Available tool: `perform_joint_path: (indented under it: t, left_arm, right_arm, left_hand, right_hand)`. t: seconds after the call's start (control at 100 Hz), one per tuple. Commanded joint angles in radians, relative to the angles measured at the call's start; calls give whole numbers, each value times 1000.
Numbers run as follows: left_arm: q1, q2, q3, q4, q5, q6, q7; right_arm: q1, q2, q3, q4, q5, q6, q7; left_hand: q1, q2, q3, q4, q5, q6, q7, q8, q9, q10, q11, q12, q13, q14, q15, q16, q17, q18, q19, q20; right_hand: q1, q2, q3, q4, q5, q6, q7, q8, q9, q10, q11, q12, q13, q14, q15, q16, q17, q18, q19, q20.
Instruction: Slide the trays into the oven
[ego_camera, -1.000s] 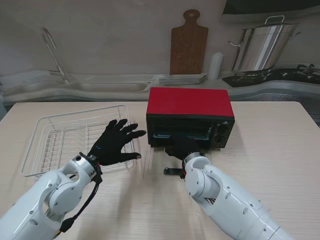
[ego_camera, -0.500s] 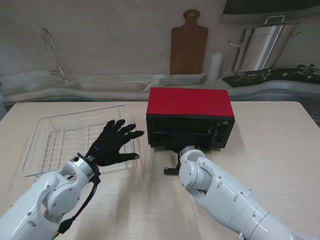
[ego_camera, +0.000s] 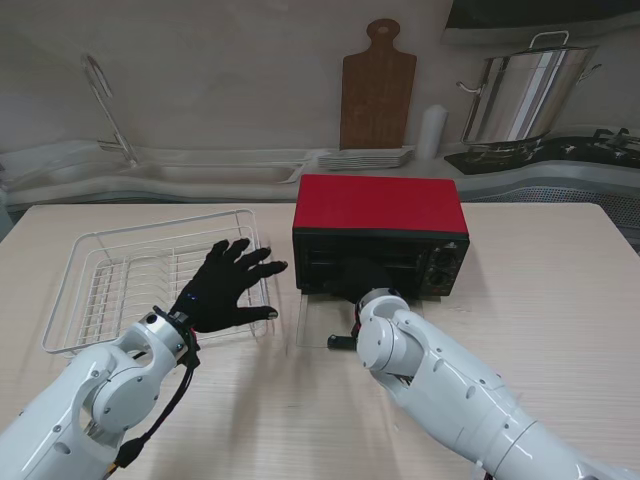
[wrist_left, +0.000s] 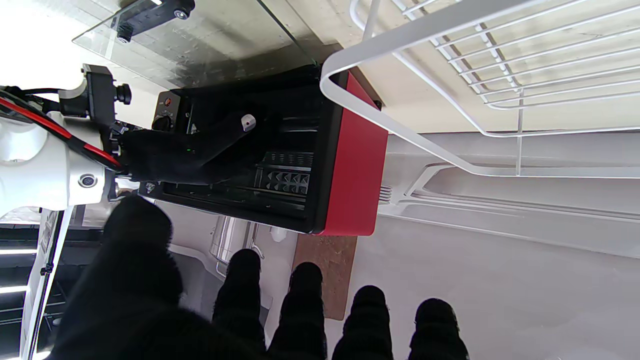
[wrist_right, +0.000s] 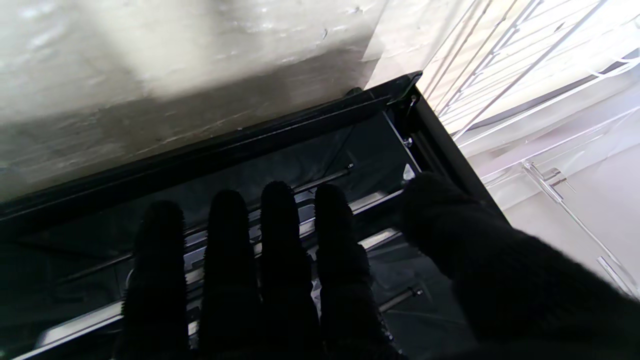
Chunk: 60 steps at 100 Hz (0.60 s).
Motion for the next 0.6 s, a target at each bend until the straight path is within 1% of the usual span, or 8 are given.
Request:
perform_joint_path:
  t: [0.0,0.14,0.3,0.59]
  left_arm:
    - [8,-3,-3,-13,0,-2,-12]
    - [10,-4,-4,-14,-1,0,-7]
    - [14,-5,-5,-16,-8,1,-7]
    - [21,-6,-10,-19,-26,2,-16]
  right_arm:
    - [-23,6,9,-32,1,-5,29]
    - [-64,25,33,-80,-16,-19,48]
    - [-139,53,78,-155,-56,-56,65]
    - [-339,108,204,-326,-156,-186,97]
  left_hand:
    - [4,44,-27,39,-9,16,-9,10,-37,-8,-10,-9,-29,-22,-16,-11,-9,-20,-50,-16]
    - [4,45,-28,39,-10,16,-9,11,-36,-8,-9,-9,-29,-24,-15,-11,-9,-20,-49,-16]
    - [5,44,-28,39,-9,16,-9,11,-36,-7,-9,-9,-29,-24,-14,-11,-9,-20,-49,-16]
    - [5,44,-27,39,-9,14,-9,11,-36,-7,-10,-9,-29,-23,-14,-11,-9,-20,-47,-14]
  right_hand:
    - [-62,7,-37,49,-24,-20,18,14,-33,-24,-6,16,-24,-15,14,12,-3,-20,-6,15]
    - [-63,10,-41,49,-25,-18,14,14,-29,-23,-6,15,-23,-11,17,13,-2,-19,-2,17]
    - [-61,16,-46,49,-25,-18,9,15,-30,-22,-8,15,-24,-7,19,15,-4,-19,-2,18]
    - [-55,28,-56,49,-26,-18,1,16,-29,-19,-11,13,-26,-7,20,15,-3,-18,0,20]
